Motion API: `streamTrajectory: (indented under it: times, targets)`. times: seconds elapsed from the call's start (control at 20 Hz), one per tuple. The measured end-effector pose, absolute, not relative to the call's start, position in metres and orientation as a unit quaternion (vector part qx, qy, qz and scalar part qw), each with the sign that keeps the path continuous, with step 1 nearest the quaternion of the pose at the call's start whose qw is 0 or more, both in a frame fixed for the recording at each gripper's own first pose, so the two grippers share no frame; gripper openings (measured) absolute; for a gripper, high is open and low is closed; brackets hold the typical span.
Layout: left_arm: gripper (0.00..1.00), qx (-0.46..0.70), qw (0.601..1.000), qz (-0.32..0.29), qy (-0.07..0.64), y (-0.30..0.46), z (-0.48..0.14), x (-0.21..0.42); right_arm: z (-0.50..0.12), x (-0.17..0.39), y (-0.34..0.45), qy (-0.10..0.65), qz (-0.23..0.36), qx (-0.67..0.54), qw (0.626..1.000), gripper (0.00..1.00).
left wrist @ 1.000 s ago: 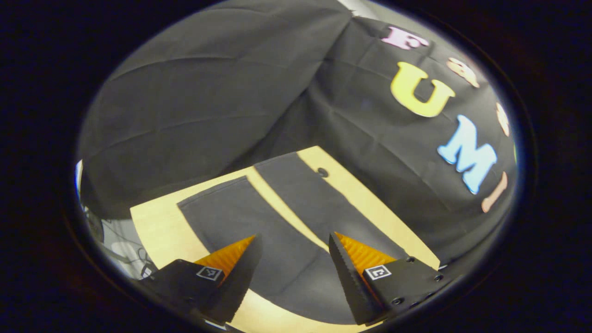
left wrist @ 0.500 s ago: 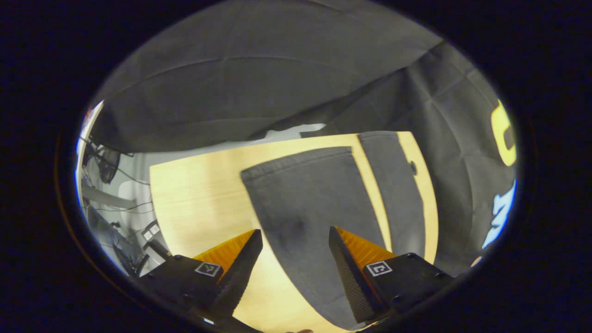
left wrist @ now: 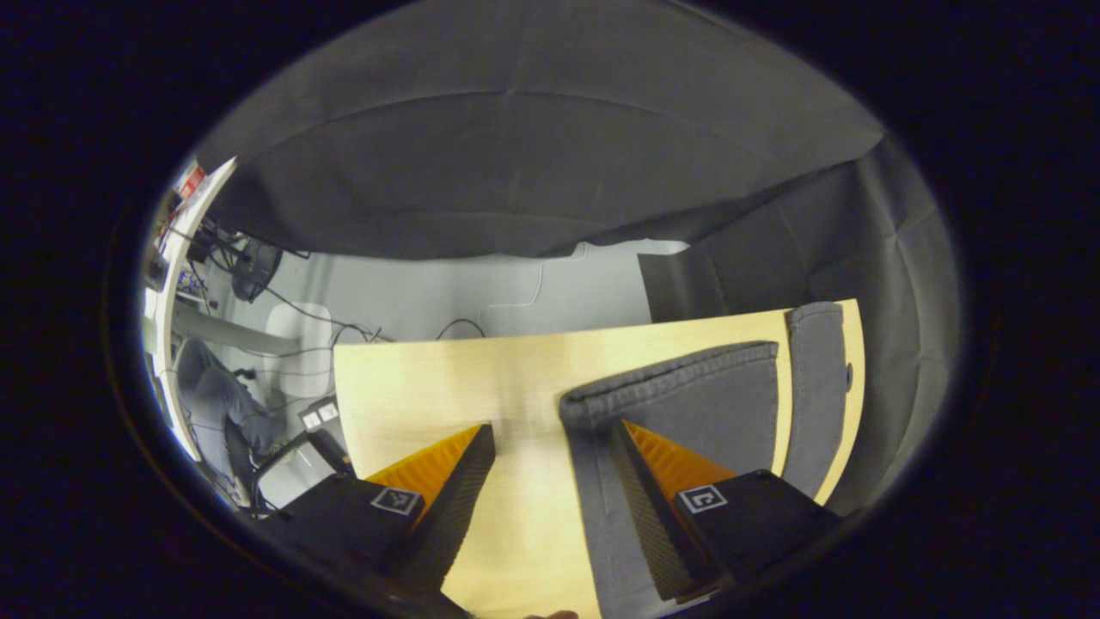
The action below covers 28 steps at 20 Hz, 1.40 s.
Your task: Grasp the waist and the cuffs of the jeans and fold them to make the two legs overlap; first hold the waist and fold one-third of the jeans toward the cuffs, then hold the cuffs and fold the remaining one-third in the same direction to finish folding.
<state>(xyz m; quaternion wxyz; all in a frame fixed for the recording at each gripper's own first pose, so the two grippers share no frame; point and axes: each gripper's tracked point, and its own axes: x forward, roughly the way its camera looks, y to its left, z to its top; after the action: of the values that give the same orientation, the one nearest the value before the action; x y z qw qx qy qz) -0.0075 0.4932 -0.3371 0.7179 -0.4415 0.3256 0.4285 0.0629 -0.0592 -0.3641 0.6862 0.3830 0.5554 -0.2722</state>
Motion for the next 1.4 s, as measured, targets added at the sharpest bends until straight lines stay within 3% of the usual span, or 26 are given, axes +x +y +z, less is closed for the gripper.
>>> streamTrajectory:
  times: [0.2,0.4,0.45,0.55,0.6,0.65,0.7,0.75,0.8,0.85,0.9,0.95,1.0,1.15,1.2,1.4]
  targets:
    - [1.00,-0.374,0.720,0.450,0.374,0.478,-0.338,0.018,-0.365,0.063,-0.057,0.560,-0.271,0.381,0.684,0.97]
    - [0.97,-0.351,0.736,0.455,0.359,0.474,-0.327,0.054,-0.366,0.063,-0.056,0.566,-0.278,0.370,0.682,0.97]
    - [0.94,-0.349,0.735,0.459,0.356,0.473,-0.331,0.055,-0.367,0.062,-0.057,0.572,-0.285,0.362,0.679,0.97]
    - [0.75,-0.347,0.739,0.455,0.355,0.469,-0.331,0.062,-0.368,0.061,-0.056,0.585,-0.288,0.345,0.675,0.95]
    - [0.72,-0.343,0.742,0.451,0.359,0.467,-0.331,0.065,-0.368,0.063,-0.055,0.586,-0.286,0.347,0.674,0.94]
    - [0.60,-0.338,0.743,0.451,0.359,0.466,-0.331,0.066,-0.368,0.064,-0.054,0.587,-0.283,0.348,0.674,0.92]
    - [0.55,-0.338,0.744,0.453,0.357,0.466,-0.330,0.068,-0.368,0.064,-0.054,0.588,-0.276,0.350,0.675,0.86]
    - [0.57,-0.342,0.744,0.452,0.355,0.465,-0.330,0.066,-0.368,0.065,-0.052,0.589,-0.270,0.351,0.676,0.81]
    - [0.58,-0.345,0.744,0.458,0.342,0.466,-0.327,0.067,-0.369,0.067,-0.051,0.589,-0.262,0.351,0.679,0.65]
    - [0.38,-0.356,0.739,0.467,0.330,0.468,-0.328,0.065,-0.367,0.067,-0.048,0.592,-0.252,0.353,0.679,0.61]
    - [0.19,-0.355,0.741,0.471,0.321,0.469,-0.328,0.065,-0.365,0.070,-0.048,0.591,-0.243,0.354,0.683,0.51]
    - [0.18,-0.351,0.744,0.472,0.317,0.467,-0.327,0.059,-0.367,0.070,-0.046,0.590,-0.234,0.353,0.687,0.46]
    - [0.11,-0.340,0.749,0.472,0.317,0.467,-0.327,0.057,-0.366,0.072,-0.047,0.585,-0.224,0.353,0.695,0.40]
    - [0.08,-0.329,0.762,0.465,0.310,0.465,-0.327,0.060,-0.365,0.075,-0.043,0.555,-0.212,0.391,0.703,0.26]
    - [0.08,-0.324,0.770,0.455,0.310,0.463,-0.327,0.061,-0.366,0.076,-0.042,0.548,-0.204,0.405,0.703,0.17]
    - [0.08,-0.327,0.789,0.423,0.303,0.459,-0.307,0.062,-0.348,0.077,-0.046,0.527,-0.170,0.433,0.711,0.13]
